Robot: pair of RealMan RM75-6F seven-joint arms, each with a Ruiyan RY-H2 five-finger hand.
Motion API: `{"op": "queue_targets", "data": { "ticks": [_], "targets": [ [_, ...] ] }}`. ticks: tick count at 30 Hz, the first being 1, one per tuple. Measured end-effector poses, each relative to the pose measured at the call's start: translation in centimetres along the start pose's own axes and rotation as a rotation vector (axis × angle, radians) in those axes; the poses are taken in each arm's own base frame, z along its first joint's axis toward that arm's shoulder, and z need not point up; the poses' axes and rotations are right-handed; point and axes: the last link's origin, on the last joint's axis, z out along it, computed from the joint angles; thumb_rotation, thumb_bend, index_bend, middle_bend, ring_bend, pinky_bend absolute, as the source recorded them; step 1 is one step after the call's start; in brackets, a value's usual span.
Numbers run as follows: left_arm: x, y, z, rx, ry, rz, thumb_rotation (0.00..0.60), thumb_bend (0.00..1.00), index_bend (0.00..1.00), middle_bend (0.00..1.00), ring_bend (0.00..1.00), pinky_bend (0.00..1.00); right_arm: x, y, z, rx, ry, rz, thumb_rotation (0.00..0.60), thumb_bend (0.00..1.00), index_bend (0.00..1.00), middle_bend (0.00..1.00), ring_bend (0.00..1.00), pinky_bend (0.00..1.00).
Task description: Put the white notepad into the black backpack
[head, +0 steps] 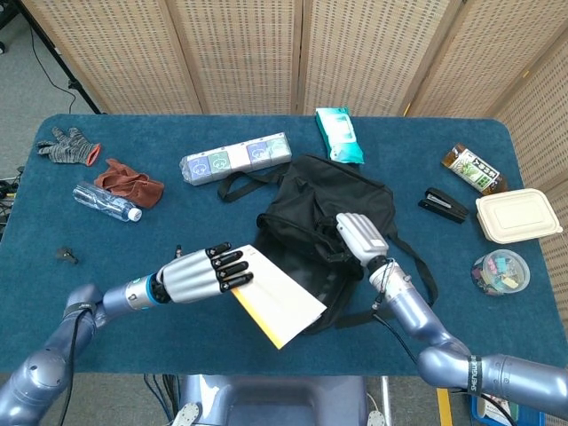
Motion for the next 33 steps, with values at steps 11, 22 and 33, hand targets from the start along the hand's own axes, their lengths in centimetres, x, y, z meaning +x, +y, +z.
{"op": "queue_targets", "data": {
  "ticks": [11,22,33],
  "targets": [
    [-3.3,1.4,4.9,-0.087,-0.063,-0.013,0.600,0.67,0.86,0.63,0.47,0.65,1.8,-0.7,-0.6,-0.017,-0.049,0.080,0.600,0.75,0.62,0.68,0.56,0.71],
    [-6.2,3.7,8.1,-0.190,-0.157,0.019,0.600,0.66,0.86,0.63,0.47,0.65,3.0,-0.9,-1.6,-0.026,-0.072,0.090,0.600,0.75,0.62,0.68,0.56,0.71],
    [-7.8,3.7,7.4,-0.207,-0.266,0.071,0.600,0.63,0.80,0.56,0.41,0.65,3.8,-1.0,-1.6,-0.026,-0.057,0.075,0.600,0.75,0.62,0.68,0.56,0.71]
  ]
}}
